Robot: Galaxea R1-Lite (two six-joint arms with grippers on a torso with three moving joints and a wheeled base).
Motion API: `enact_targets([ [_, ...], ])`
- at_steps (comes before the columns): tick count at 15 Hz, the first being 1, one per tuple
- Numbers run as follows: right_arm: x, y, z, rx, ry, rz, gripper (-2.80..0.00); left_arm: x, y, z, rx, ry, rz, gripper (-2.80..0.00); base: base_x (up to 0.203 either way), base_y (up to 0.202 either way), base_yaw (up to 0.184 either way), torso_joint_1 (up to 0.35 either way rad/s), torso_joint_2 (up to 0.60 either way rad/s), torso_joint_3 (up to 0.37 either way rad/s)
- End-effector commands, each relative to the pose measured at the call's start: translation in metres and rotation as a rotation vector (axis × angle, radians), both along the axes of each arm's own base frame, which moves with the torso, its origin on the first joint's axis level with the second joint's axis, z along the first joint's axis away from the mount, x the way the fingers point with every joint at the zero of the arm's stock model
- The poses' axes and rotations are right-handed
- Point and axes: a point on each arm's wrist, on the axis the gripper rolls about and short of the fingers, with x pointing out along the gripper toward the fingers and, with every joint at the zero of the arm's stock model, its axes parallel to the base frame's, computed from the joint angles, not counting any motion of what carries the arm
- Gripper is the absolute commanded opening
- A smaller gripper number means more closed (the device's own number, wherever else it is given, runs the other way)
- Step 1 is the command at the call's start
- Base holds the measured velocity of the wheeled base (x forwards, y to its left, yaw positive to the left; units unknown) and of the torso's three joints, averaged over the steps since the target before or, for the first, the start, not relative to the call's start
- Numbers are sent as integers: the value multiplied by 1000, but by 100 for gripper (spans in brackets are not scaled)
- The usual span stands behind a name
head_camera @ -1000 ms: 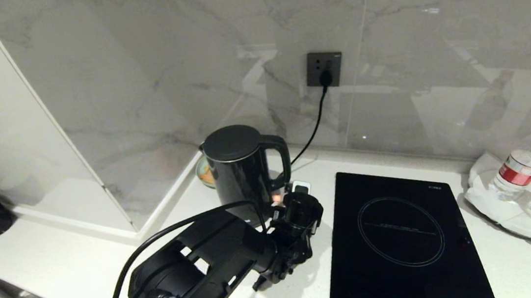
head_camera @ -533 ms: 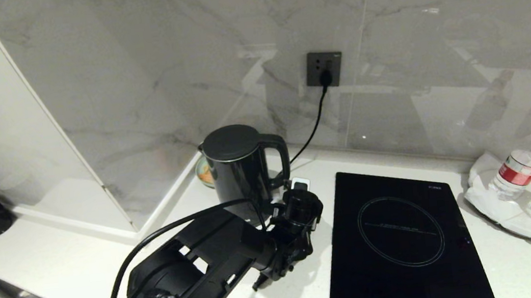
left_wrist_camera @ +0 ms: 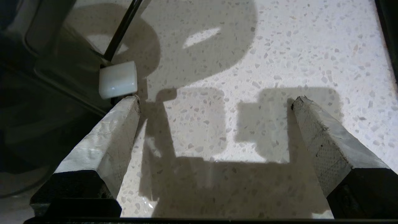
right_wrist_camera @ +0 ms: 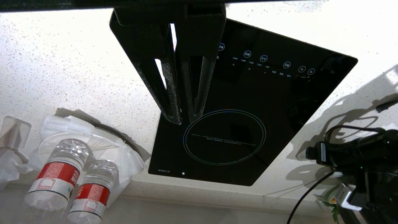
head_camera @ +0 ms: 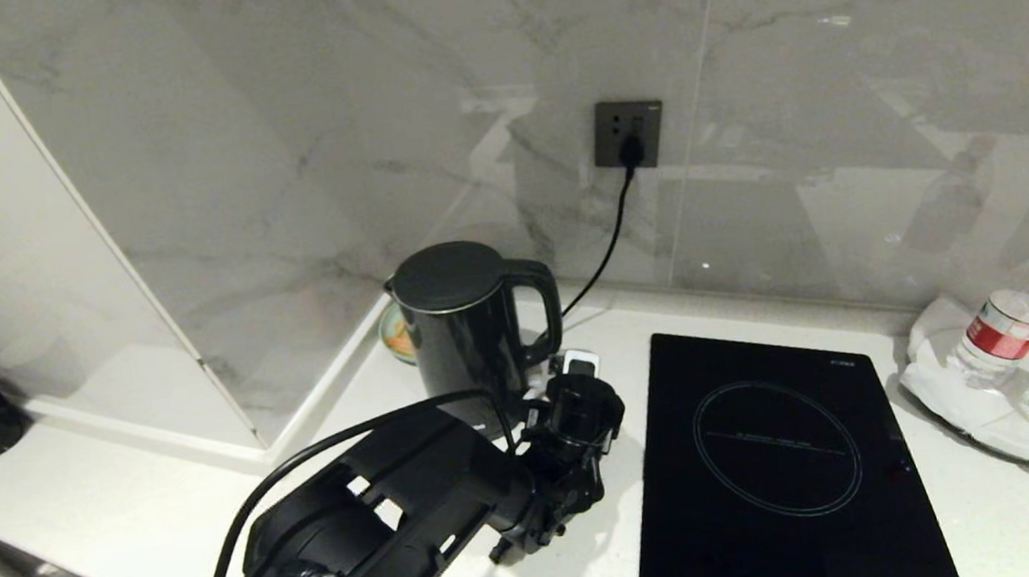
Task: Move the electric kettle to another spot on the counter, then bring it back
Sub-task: Pick up the kettle
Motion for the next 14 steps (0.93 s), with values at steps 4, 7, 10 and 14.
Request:
enact_targets([
  [4, 0, 0, 0, 0, 1, 0, -280, -30, 4, 3, -13, -11, -34, 0, 0, 0, 0, 0, 0, 0],
  [7, 0, 0, 0, 0, 1, 0, -280, -50, 17, 33, -67, -65, -44, 0, 0, 0, 0, 0, 0, 0],
  [10, 0, 0, 0, 0, 1, 0, -280, -63, 29, 77, -138, -131, -44, 0, 0, 0, 0, 0, 0, 0],
  [14, 0, 0, 0, 0, 1, 0, -280, -73, 27, 107, -182, -169, -65, 0, 0, 0, 0, 0, 0, 0],
])
